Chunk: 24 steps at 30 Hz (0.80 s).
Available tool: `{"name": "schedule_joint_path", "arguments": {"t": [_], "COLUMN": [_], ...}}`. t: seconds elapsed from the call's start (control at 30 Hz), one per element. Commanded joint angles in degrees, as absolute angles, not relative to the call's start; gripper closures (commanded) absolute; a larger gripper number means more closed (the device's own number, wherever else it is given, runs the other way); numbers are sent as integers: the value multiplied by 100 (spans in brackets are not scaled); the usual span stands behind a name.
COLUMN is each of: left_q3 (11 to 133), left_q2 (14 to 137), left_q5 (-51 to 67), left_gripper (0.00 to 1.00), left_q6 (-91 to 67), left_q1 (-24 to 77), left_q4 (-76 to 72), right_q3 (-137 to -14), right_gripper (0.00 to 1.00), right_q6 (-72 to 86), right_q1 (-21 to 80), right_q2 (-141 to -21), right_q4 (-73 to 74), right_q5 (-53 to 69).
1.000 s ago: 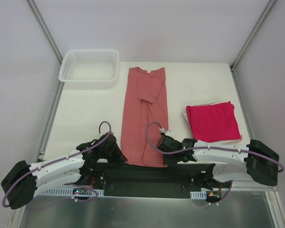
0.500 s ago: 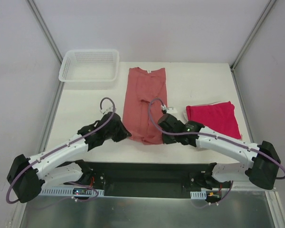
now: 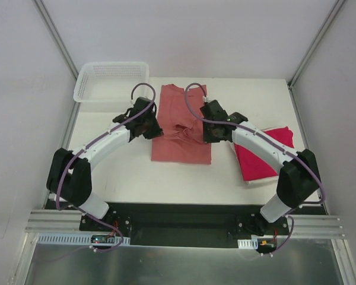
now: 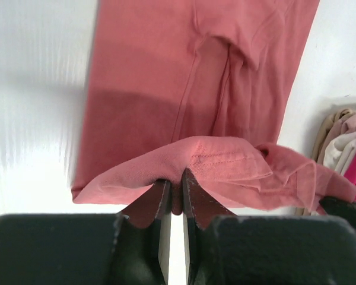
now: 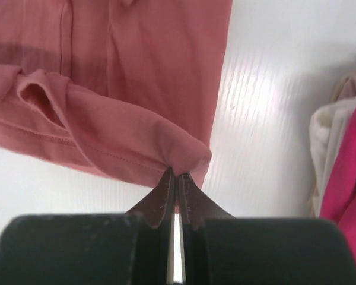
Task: Fold and stack the t-shirts
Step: Fold the folded rectangular tshirt in 1/3 of the way
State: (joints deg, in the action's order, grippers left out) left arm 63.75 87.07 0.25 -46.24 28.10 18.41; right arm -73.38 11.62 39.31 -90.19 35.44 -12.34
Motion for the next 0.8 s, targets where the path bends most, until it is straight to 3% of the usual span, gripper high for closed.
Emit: {"name": "schedule_joint_path", "arguments": {"t": [0.0,0.33,0.5,0.53,0.57,0.63,0.67,0.7,0.73,0.77], "left_q3": [7083,8200,8315,8271,8244,8192,8183,8183,8157,8130], "left_q2": [9139,10581,10881,10890,10907,10907,10881,10855,10820,10715], "left_q5": [421,1300,1284,1275,1257,1266,1292,1370,1415,1467], "left_gripper": [96,94,83,78,60,46,39,24,13,6], "left_q6": [-4043,-3735,-3788,-3805,-3823,-3841,-3832,-3797,-3779,-3762], "left_q1": [2523,2119,1934,1907,1890,1828,1819,1819,1819,1819], "left_q4": [1872,1872,1872,1872,1872,1872,1872,1872,1872,1863], "right_q3": [-7988,-9017,-9351,-9386,-9439,-9562,-9589,-9658,-9668,-9668], "right_gripper": [99,99,94,92,84,72,59,51,45,32], "right_q6": [695,237,220,211,202,141,97,44,35,-26], "right_q1": [3499,2901,2629,2593,2575,2505,2496,2496,2496,2496], "right_q2": [-9518,-10748,-11293,-11355,-11460,-11548,-11601,-11610,-11602,-11541], "right_q4": [3577,3577,3586,3569,3577,3577,3595,3647,3691,3718], "right_q5": [-678,130,421,448,544,667,764,782,791,791]}}
